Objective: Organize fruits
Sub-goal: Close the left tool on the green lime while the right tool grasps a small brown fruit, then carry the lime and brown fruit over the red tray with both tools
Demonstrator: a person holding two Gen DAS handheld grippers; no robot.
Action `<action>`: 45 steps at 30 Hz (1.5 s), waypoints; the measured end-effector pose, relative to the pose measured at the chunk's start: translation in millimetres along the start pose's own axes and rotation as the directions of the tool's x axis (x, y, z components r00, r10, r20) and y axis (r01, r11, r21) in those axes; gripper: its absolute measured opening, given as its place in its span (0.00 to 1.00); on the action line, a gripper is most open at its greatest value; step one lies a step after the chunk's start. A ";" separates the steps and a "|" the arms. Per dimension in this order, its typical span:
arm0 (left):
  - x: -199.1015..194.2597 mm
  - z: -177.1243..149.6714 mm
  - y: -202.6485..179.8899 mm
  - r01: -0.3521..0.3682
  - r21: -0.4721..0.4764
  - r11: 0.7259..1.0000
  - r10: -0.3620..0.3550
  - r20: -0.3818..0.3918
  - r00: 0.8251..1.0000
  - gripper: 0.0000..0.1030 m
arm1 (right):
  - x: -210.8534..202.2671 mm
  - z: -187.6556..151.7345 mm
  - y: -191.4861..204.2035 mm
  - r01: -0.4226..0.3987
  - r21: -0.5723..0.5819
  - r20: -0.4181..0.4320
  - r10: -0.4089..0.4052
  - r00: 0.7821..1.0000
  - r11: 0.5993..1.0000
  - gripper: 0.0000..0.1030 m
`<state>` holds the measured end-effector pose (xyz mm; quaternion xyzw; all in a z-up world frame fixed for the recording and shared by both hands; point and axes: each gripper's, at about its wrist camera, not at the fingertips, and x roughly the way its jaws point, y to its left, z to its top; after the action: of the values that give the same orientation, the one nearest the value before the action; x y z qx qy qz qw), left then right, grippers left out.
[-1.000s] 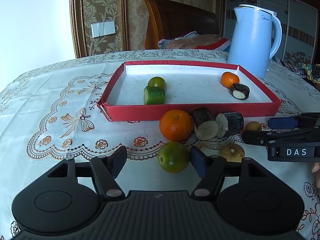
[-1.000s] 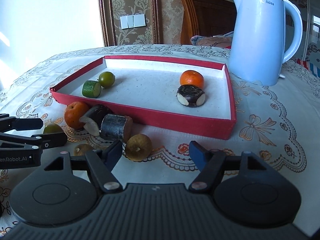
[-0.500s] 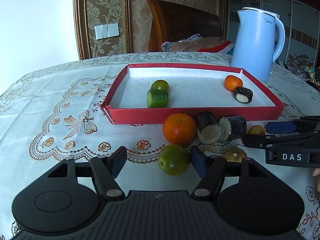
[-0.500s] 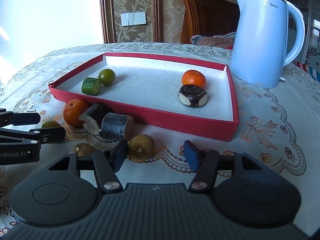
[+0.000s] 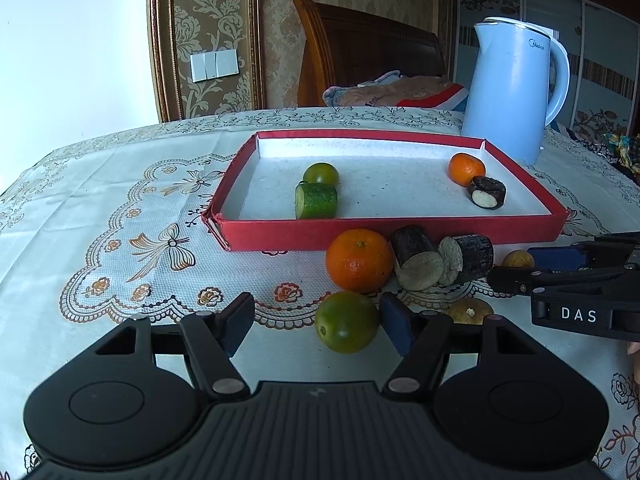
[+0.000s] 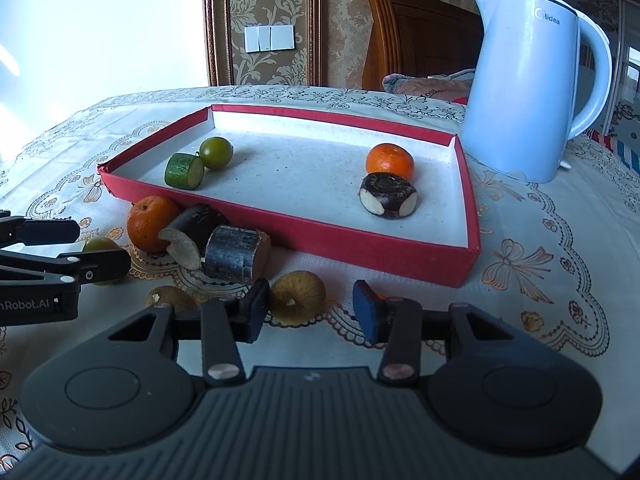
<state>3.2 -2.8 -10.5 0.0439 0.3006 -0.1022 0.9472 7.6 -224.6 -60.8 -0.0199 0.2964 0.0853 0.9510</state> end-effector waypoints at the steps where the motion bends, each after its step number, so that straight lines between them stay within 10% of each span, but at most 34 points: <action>1: -0.6 0.0 0.0 0.006 0.001 1.000 -0.006 0.004 1.000 0.62 | -0.2 0.0 0.6 0.000 -0.004 0.001 0.000 1.000 1.000 0.34; 9: -7.2 -1.0 -4.1 0.038 0.031 0.999 -0.039 0.039 0.998 0.32 | -1.2 -0.4 5.8 0.007 -0.033 0.010 -0.007 1.000 0.999 0.27; 32: -12.4 6.3 34.0 0.119 -0.172 0.978 -0.109 0.066 0.992 0.28 | -13.1 -1.5 -23.2 0.031 0.104 0.071 -0.039 0.997 0.994 0.27; 45: -9.0 3.1 16.1 0.127 -0.087 0.988 -0.126 0.023 0.992 0.27 | -11.0 -2.1 -20.9 0.023 0.096 0.065 -0.029 0.997 0.995 0.27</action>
<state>1.3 14.0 -2.4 -0.0183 0.2989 -0.1491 0.9424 1.1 -246.9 -56.5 0.0244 0.2683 0.0594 0.9612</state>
